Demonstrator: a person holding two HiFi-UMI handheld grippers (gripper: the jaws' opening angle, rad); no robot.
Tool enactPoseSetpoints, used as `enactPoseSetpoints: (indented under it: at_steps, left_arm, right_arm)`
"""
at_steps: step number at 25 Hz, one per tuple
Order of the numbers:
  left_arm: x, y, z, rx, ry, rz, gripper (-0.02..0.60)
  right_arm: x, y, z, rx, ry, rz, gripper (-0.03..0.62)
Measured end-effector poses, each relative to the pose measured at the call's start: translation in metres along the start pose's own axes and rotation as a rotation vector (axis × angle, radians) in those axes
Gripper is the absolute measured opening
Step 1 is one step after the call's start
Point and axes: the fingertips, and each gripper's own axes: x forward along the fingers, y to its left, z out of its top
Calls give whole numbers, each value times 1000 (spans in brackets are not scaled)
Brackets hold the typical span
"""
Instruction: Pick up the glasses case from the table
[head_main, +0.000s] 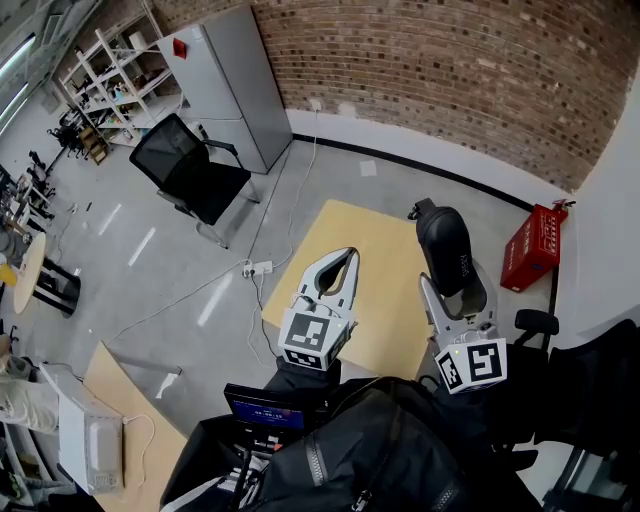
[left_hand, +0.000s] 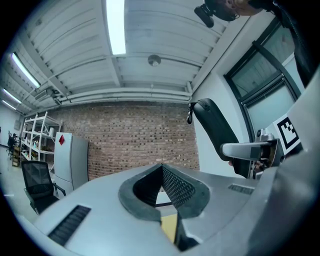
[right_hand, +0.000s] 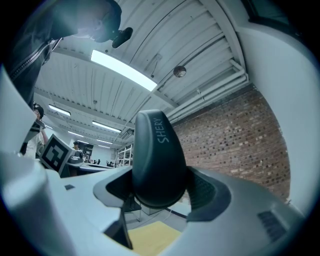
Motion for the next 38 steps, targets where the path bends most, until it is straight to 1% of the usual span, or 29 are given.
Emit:
enactPoseSetpoints:
  at_steps: [15, 24, 26, 32, 38]
  left_arm:
    - [8, -6, -3, -3, 8, -11, -2]
    - [8, -6, -5, -1, 18, -14, -2]
    - [8, -3, -7, -1, 23, -9, -2]
    - [5, 15, -11, -9, 28, 39, -2]
    - [7, 12, -15, -14, 38, 35, -2]
  right_arm:
    - [0, -5, -3, -29, 16, -3, 334]
    - [1, -7, -8, -16, 23, -6, 334]
    - [1, -6, -9, -12, 26, -5, 334]
    - [1, -8, -14, -2, 39, -3, 334]
    - [1, -9, -17, 5, 45, 1, 334]
